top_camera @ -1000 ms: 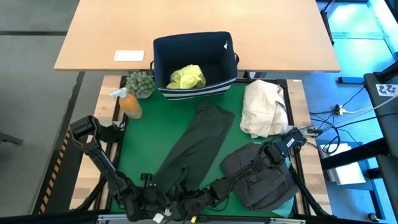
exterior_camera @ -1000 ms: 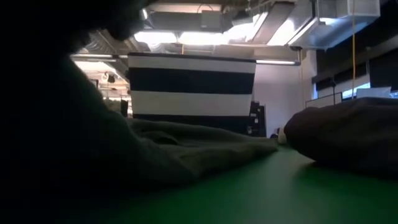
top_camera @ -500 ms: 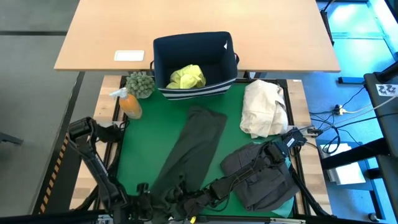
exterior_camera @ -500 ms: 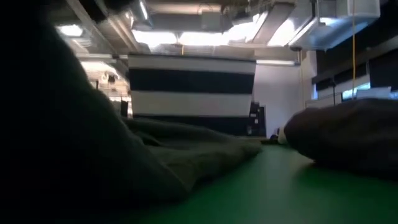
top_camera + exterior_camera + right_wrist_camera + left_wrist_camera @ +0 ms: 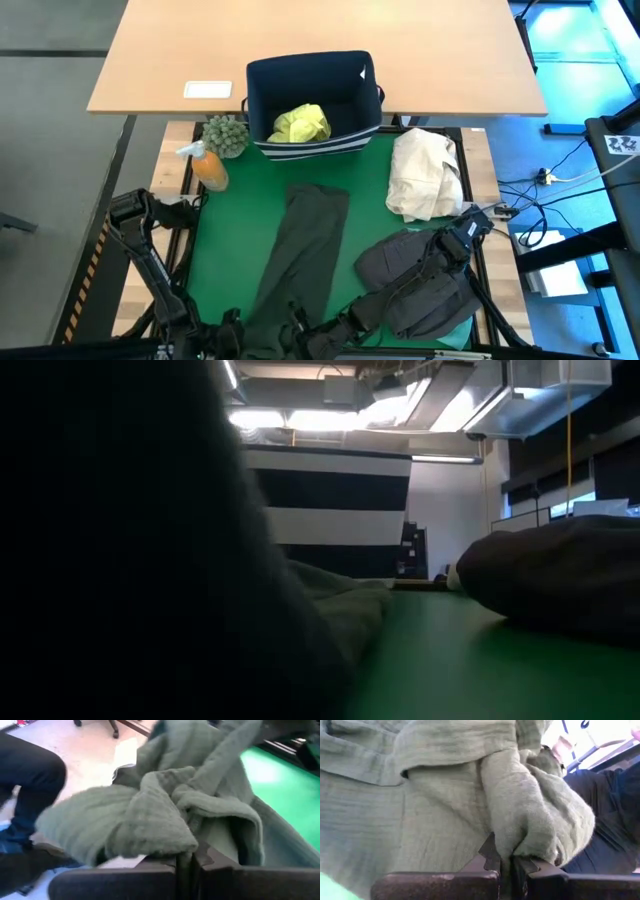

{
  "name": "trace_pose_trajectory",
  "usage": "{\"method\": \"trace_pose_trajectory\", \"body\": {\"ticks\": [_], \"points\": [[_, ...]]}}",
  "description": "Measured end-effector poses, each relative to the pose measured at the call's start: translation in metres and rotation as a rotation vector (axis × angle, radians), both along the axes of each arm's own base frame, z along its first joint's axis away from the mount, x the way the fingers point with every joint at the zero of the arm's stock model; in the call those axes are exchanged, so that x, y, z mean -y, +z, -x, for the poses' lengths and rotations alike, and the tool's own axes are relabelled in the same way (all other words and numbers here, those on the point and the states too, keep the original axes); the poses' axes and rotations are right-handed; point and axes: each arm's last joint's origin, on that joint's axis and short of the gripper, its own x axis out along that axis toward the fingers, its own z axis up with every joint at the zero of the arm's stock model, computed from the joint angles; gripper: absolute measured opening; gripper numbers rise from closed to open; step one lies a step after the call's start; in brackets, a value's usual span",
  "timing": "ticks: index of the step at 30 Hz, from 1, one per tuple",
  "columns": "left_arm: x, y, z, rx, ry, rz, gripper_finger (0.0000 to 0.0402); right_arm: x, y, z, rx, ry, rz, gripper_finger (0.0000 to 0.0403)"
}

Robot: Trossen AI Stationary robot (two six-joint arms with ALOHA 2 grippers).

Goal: Fold laundry
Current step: Fold the green polo shirt

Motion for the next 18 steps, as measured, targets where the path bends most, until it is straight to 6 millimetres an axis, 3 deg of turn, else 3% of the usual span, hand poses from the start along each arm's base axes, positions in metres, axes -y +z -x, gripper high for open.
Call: {"method": "trace_pose_trajectory", "body": {"ticks": [8, 12, 18], "points": [[0.002, 0.004, -0.004, 0.062, 0.003, 0.004, 0.0, 0.01, -0.015, 0.015, -0.043, -0.07, -0.062, 0.0001], [0.002, 0.011, -0.018, 0.12, -0.014, 0.062, 0.0, 0.012, -0.007, 0.033, -0.006, -0.067, -0.128, 0.0001], [-0.001, 0.015, -0.028, 0.168, -0.022, 0.046, 0.0, 0.031, 0.005, 0.067, 0.074, -0.138, -0.196, 0.0001]]}}
